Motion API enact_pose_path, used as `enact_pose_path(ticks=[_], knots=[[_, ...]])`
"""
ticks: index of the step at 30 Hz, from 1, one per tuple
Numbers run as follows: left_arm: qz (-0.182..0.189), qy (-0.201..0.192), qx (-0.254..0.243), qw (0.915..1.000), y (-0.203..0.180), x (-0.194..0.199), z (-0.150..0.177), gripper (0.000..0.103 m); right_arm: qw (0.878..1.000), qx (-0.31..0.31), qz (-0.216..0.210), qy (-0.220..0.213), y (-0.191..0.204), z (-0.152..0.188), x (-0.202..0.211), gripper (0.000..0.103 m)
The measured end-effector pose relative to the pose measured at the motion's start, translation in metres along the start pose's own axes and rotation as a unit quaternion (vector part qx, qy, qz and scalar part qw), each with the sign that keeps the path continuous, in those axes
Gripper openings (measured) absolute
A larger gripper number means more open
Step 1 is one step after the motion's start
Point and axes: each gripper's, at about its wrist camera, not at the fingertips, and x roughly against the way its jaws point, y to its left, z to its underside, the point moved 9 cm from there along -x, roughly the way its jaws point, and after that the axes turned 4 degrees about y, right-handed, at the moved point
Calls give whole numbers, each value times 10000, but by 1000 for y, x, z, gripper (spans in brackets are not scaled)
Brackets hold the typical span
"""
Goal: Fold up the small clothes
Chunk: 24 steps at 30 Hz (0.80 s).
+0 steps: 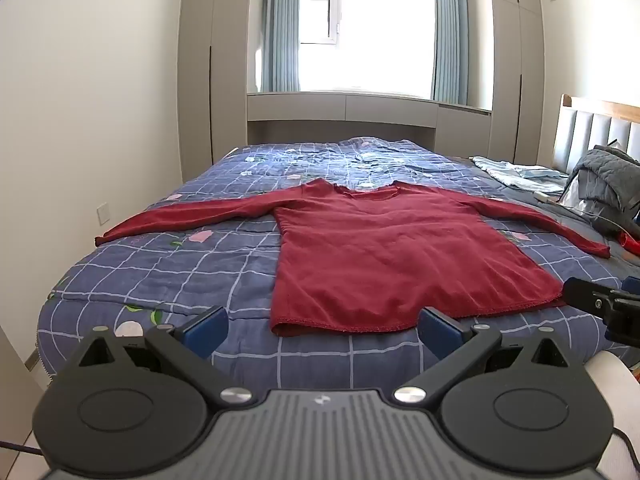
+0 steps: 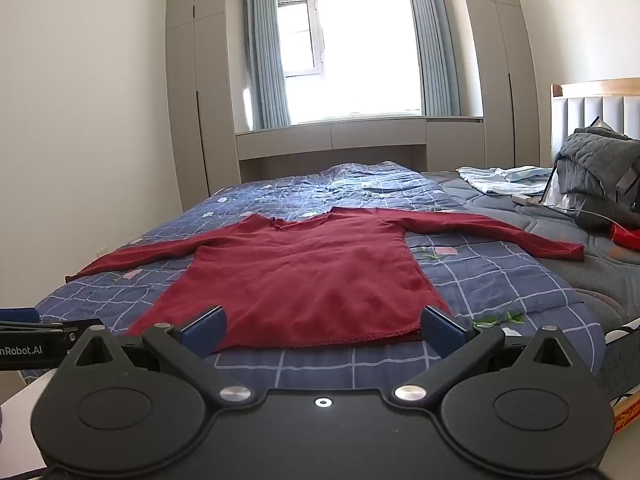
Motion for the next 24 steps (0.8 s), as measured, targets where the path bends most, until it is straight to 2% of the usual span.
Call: enact_pose_path(ticks=[24], knots=[[-24,-16,-35,10000,0,0,0,103,10000,23,10,7,0,0,0,103]])
